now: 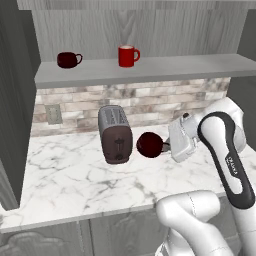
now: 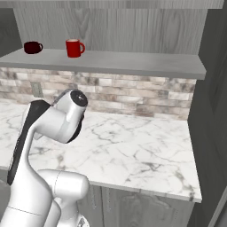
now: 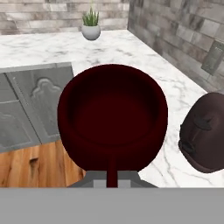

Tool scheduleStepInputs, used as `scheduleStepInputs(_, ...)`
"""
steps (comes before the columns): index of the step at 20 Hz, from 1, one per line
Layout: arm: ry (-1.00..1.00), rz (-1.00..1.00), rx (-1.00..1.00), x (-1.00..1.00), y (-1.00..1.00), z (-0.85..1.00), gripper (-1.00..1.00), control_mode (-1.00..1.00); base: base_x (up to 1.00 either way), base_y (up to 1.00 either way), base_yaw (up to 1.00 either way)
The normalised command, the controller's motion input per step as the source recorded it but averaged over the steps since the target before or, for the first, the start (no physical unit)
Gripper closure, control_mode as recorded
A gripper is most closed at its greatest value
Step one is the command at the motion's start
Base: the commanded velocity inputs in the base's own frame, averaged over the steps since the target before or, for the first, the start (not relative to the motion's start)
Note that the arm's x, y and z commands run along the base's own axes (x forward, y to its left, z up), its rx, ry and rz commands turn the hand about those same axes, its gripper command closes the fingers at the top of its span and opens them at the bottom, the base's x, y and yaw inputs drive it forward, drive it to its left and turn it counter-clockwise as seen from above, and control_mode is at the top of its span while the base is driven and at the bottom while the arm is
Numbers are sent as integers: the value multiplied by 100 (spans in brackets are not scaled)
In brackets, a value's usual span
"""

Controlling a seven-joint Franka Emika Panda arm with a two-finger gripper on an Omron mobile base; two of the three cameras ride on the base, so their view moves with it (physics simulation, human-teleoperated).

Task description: Pick the mug on the counter and place it in the cabinet with the handle facing the right, like the mugs already inside.

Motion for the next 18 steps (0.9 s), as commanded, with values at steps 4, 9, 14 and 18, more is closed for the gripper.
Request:
scheduleStepInputs(4,0,7,1,0,0,33,100,-100,0,0,0)
scheduleStepInputs(9,-1,6,0,0,-1,35,100,-100,0,0,0)
scheduleStepInputs(14,-2,6,0,1,-1,33,100,-100,0,0,0)
scheduleStepInputs(18,-2,5,0,2,1,30,100,-100,0,0,0)
